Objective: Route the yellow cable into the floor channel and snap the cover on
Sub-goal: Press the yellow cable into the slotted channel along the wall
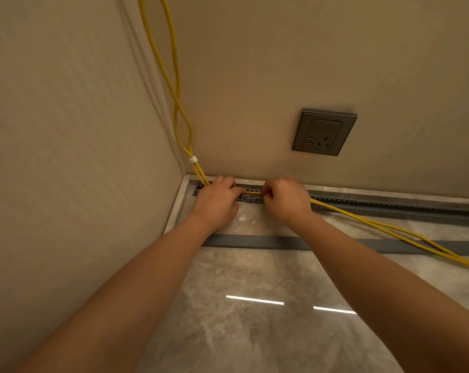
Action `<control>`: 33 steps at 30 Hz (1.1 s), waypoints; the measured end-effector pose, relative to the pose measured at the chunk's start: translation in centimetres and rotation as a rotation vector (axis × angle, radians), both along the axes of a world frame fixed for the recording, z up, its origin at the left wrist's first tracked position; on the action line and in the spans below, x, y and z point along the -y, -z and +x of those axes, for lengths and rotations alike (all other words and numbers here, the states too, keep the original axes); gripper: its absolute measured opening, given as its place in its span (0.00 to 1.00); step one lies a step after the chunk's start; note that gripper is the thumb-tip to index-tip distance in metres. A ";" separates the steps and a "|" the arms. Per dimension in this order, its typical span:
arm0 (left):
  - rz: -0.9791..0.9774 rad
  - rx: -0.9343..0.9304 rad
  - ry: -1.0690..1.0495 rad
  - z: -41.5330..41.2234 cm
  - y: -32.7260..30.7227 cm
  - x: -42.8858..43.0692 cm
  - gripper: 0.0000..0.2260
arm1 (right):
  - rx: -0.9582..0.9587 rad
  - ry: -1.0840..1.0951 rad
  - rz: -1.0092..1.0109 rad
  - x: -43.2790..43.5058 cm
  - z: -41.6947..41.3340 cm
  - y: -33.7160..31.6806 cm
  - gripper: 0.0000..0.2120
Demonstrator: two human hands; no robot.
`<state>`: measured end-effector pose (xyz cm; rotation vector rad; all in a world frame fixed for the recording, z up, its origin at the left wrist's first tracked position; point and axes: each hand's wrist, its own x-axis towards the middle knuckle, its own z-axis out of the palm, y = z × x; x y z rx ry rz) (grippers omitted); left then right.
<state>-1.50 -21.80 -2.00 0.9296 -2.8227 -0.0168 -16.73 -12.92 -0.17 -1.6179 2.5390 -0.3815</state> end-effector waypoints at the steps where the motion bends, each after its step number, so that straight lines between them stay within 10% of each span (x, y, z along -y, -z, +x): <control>1: 0.017 -0.003 -0.013 0.1 0.0 0.1 0.19 | -0.014 -0.043 0.004 0.1 0.4 0.1 0.10; 13: 0.000 0.029 -0.192 0.1 -0.2 0.1 0.12 | -0.355 -0.138 0.247 0.6 2.1 -0.7 0.11; 33: 0.009 0.046 -0.296 2.2 -0.4 0.8 0.13 | -0.397 -0.155 0.319 1.0 2.0 -1.6 0.11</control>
